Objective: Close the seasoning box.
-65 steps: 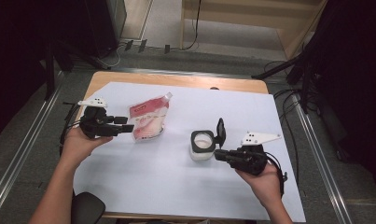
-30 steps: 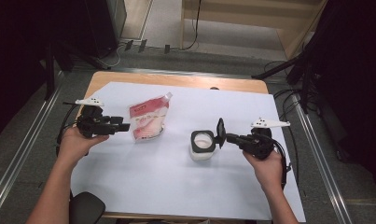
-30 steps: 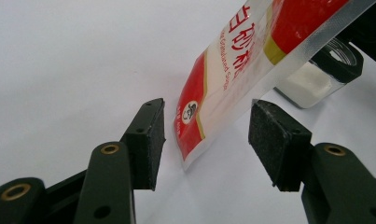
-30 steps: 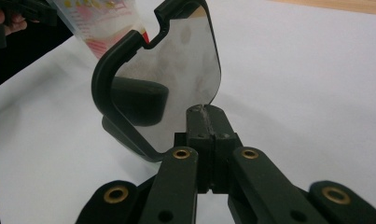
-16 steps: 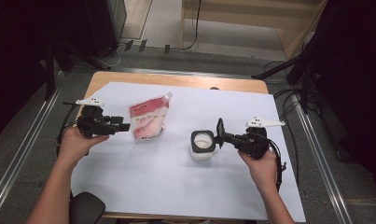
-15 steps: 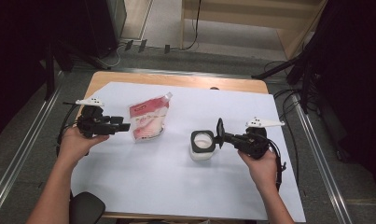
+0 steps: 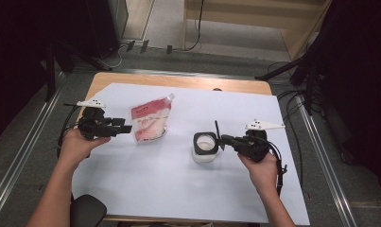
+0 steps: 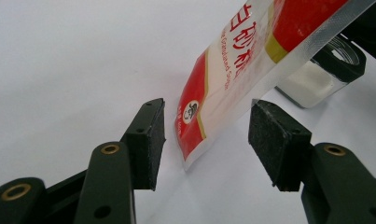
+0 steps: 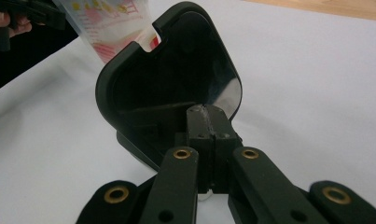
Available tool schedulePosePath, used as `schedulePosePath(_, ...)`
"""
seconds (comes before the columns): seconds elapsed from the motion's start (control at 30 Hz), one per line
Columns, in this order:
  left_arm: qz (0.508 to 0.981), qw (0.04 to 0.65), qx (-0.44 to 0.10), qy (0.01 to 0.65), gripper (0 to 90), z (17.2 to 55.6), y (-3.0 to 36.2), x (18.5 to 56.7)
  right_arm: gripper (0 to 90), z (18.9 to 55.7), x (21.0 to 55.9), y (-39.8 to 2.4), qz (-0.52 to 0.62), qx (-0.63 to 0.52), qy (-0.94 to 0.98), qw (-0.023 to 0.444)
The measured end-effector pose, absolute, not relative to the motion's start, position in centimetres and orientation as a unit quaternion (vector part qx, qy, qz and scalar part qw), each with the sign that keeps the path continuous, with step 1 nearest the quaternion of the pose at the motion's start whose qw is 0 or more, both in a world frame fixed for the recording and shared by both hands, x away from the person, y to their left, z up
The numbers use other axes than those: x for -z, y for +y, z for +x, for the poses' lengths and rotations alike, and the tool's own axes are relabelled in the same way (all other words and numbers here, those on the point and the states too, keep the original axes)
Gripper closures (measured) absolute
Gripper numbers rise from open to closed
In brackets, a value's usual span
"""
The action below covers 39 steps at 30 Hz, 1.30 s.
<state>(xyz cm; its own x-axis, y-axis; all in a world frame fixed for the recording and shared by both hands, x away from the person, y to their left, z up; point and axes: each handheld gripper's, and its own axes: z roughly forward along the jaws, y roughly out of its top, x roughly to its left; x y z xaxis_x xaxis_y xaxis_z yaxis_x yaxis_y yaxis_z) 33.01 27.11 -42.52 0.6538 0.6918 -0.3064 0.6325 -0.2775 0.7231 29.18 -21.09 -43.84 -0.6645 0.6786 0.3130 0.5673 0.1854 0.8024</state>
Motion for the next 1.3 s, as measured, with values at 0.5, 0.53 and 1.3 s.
schedulePosePath(0.5,0.799,0.433,-0.035,0.416,46.7,33.0,27.2,42.5,90.0,29.0,43.7,-20.2,0.400,-0.493,0.770,0.059)
schedulePosePath(0.53,0.799,0.432,-0.036,0.416,46.7,33.0,27.2,42.5,90.0,29.0,43.8,-20.2,0.400,-0.494,0.770,0.059)
schedulePosePath(1.3,0.796,0.436,-0.037,0.418,46.0,33.0,27.2,42.5,85.1,28.8,44.1,-19.0,0.385,-0.485,0.783,0.052)
